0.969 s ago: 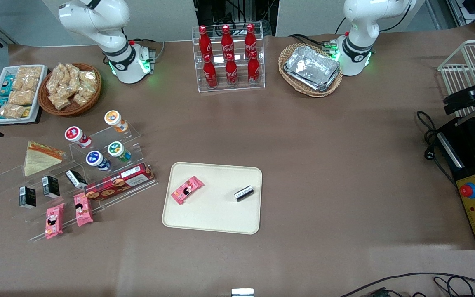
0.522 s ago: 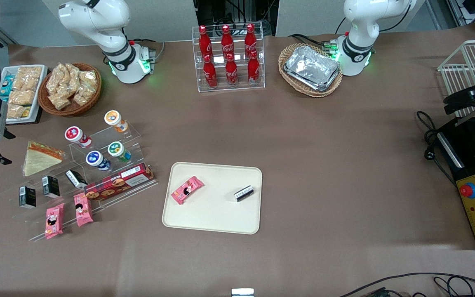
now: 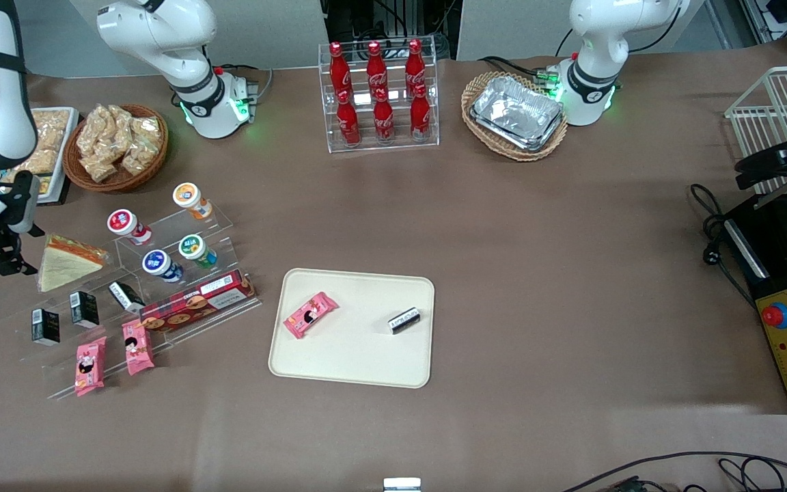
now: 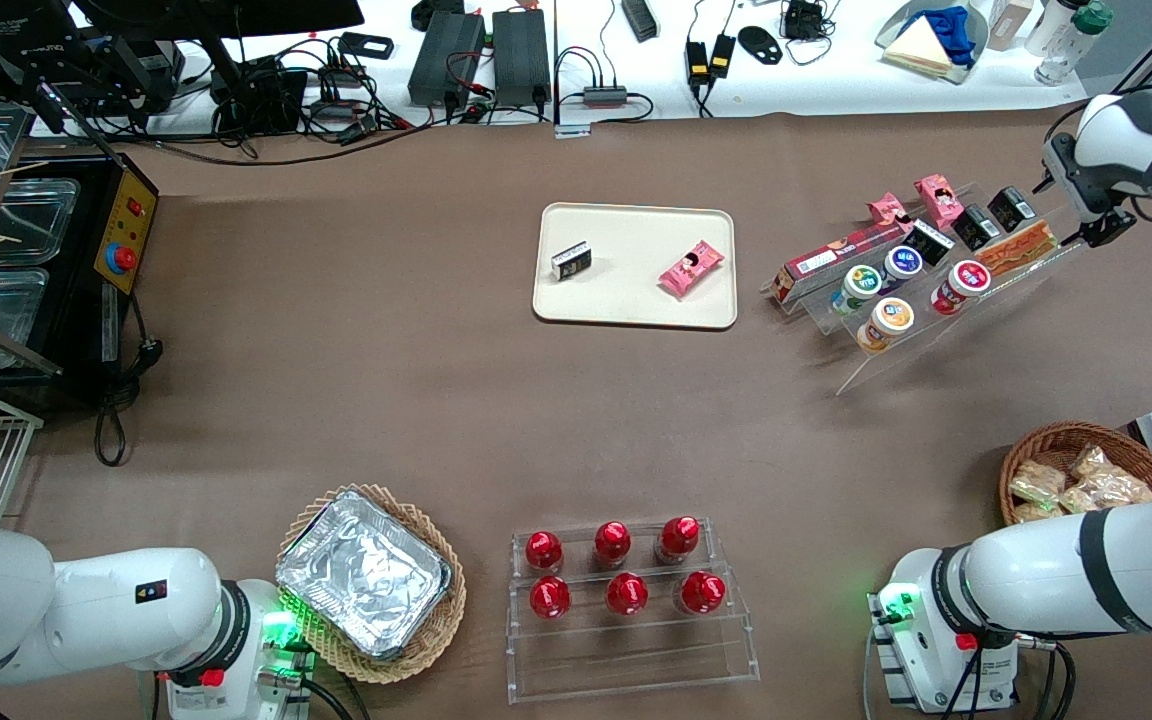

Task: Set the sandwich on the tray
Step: 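Lower the open right gripper over the wrapped sandwich on the rack, then close the right gripper on the wrapped sandwich and lift it, then carry the held sandwich over to the cream tray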

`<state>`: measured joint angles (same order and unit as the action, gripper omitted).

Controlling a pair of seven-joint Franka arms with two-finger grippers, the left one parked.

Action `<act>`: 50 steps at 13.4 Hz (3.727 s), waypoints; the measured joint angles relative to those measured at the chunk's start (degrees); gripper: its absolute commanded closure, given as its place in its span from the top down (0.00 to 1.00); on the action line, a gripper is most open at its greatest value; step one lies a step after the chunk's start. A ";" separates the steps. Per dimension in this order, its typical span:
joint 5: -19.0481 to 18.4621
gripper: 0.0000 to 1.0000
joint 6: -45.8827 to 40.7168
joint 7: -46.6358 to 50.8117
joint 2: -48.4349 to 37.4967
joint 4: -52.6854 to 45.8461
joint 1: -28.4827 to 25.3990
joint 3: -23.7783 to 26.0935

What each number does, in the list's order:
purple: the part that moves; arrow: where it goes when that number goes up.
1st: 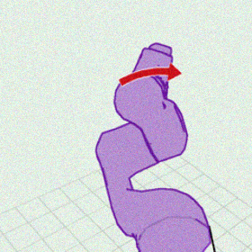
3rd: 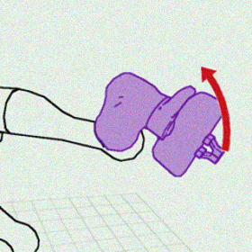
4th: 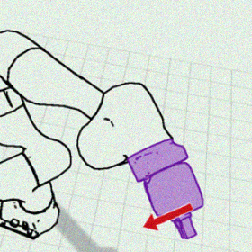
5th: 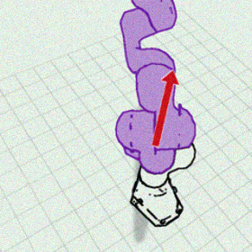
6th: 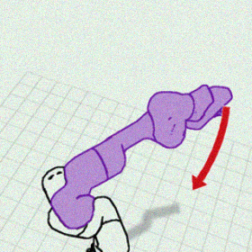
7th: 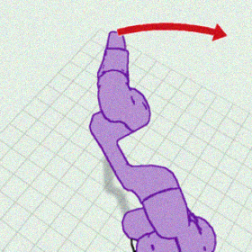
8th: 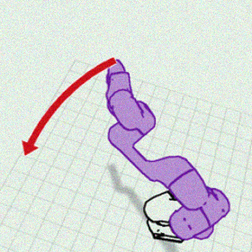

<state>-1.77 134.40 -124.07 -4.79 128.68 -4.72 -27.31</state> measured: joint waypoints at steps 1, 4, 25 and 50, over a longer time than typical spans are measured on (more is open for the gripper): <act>0.00 1.00 1.20 0.00 0.01 0.84 -0.01 0.00; 0.33 0.94 3.70 -0.01 0.30 2.12 -0.15 0.00; 9.58 0.05 -8.15 12.91 2.92 -10.91 -3.48 2.91; 5.03 0.05 -6.27 82.28 46.87 -47.02 -36.79 13.47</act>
<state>3.26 128.13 -41.79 42.09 81.66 -41.51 -13.84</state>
